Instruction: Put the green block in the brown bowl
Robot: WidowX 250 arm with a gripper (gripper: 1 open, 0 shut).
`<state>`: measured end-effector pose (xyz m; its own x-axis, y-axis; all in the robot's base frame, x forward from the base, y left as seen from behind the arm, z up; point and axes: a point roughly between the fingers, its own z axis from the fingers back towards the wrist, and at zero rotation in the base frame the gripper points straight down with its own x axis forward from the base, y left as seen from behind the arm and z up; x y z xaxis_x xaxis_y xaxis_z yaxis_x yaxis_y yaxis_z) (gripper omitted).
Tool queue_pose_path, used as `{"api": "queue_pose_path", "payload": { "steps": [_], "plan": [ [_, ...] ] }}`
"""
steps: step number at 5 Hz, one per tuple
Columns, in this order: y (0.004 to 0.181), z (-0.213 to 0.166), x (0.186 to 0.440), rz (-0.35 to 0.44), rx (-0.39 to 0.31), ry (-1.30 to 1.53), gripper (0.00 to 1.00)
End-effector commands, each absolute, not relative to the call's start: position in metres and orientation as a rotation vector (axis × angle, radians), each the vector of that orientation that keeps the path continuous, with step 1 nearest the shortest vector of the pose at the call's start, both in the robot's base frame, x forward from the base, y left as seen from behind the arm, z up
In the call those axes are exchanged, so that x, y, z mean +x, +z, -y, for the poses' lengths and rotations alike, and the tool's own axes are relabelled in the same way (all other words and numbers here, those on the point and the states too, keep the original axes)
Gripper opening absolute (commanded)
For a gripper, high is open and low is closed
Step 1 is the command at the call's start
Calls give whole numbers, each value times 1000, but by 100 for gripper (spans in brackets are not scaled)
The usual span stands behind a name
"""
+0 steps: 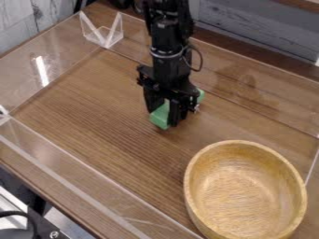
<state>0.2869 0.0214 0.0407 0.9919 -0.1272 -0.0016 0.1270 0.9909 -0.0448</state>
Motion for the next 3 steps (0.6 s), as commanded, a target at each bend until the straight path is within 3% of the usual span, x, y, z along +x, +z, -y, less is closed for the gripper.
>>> {"api": "queue_pose_path", "payload": {
  "steps": [1, 3],
  "plan": [
    [67, -20, 299, 81, -37, -131, 0],
    [75, -18, 301, 102, -49, -132, 0]
  ]
}}
